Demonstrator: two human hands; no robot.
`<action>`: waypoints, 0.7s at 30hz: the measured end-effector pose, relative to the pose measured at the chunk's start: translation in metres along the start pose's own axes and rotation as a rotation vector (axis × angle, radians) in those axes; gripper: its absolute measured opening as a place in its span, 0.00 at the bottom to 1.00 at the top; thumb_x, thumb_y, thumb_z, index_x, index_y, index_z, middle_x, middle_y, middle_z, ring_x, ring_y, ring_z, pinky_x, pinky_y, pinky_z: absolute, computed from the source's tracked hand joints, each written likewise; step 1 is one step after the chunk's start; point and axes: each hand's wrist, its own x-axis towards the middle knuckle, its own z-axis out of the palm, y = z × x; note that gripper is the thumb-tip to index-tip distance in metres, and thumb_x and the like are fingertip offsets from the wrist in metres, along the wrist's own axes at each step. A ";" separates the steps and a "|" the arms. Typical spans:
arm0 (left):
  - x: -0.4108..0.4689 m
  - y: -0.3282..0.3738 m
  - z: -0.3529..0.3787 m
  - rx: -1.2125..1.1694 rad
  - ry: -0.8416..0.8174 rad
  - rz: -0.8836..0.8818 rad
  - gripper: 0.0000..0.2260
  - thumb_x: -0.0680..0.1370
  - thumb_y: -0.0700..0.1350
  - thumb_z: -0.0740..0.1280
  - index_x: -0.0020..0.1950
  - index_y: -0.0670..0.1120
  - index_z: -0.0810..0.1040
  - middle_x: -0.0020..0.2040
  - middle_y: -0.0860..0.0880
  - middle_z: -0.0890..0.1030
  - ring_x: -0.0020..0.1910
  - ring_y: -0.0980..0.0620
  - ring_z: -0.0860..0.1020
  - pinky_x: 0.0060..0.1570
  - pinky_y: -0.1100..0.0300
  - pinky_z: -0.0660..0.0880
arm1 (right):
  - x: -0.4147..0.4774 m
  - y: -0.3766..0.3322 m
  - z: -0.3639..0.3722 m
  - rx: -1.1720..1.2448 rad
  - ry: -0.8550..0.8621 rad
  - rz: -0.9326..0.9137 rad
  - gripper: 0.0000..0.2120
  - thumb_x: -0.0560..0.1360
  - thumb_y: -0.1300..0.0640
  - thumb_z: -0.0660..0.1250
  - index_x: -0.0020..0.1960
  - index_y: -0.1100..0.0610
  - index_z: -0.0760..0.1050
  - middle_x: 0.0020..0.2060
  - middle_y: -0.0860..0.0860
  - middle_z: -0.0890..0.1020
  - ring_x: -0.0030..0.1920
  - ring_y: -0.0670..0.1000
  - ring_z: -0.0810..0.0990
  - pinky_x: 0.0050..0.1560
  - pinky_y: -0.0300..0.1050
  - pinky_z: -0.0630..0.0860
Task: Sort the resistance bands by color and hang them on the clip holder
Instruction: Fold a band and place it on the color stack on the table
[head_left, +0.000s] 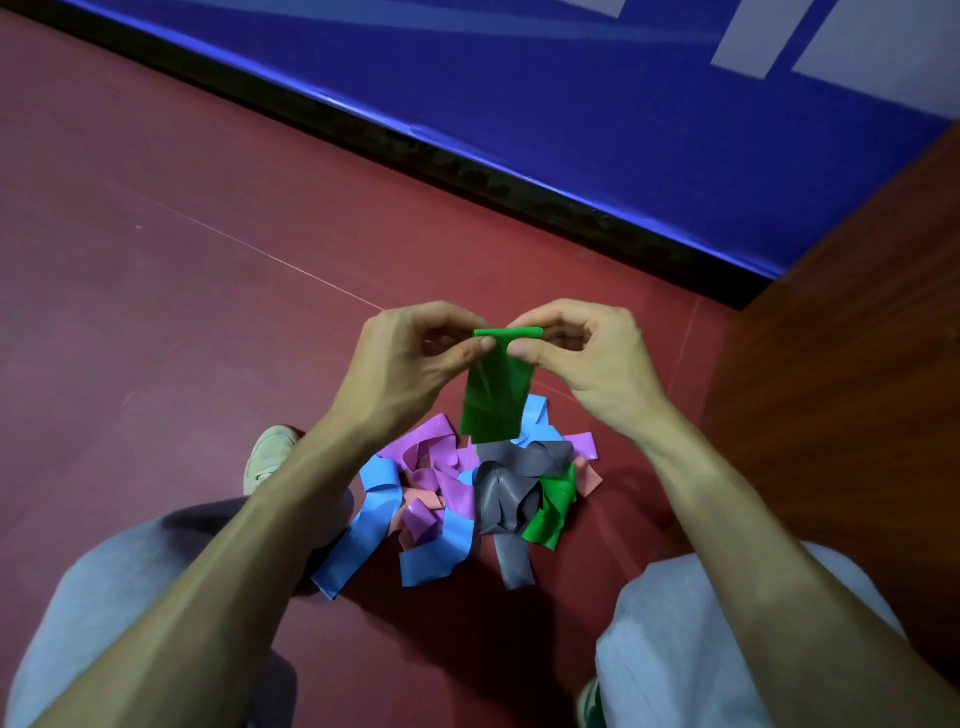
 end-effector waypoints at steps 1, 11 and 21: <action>0.000 0.001 0.000 -0.024 0.006 0.000 0.04 0.73 0.43 0.73 0.47 0.46 0.84 0.41 0.51 0.84 0.41 0.55 0.82 0.41 0.65 0.77 | 0.000 0.000 -0.001 0.005 -0.017 0.005 0.11 0.68 0.67 0.75 0.43 0.52 0.81 0.37 0.46 0.84 0.39 0.42 0.81 0.45 0.35 0.76; 0.001 0.005 0.003 -0.211 0.055 0.026 0.06 0.73 0.39 0.72 0.42 0.51 0.82 0.35 0.58 0.83 0.36 0.59 0.78 0.42 0.61 0.78 | 0.006 0.027 0.006 -0.185 -0.274 0.151 0.19 0.65 0.53 0.75 0.55 0.45 0.79 0.52 0.42 0.84 0.57 0.42 0.80 0.64 0.53 0.74; 0.003 0.001 -0.008 -0.315 0.178 0.022 0.13 0.75 0.35 0.69 0.55 0.50 0.81 0.38 0.49 0.77 0.39 0.54 0.75 0.45 0.53 0.79 | 0.006 0.034 0.021 -0.229 -0.340 0.237 0.08 0.72 0.62 0.72 0.43 0.49 0.80 0.36 0.42 0.82 0.39 0.43 0.80 0.53 0.52 0.77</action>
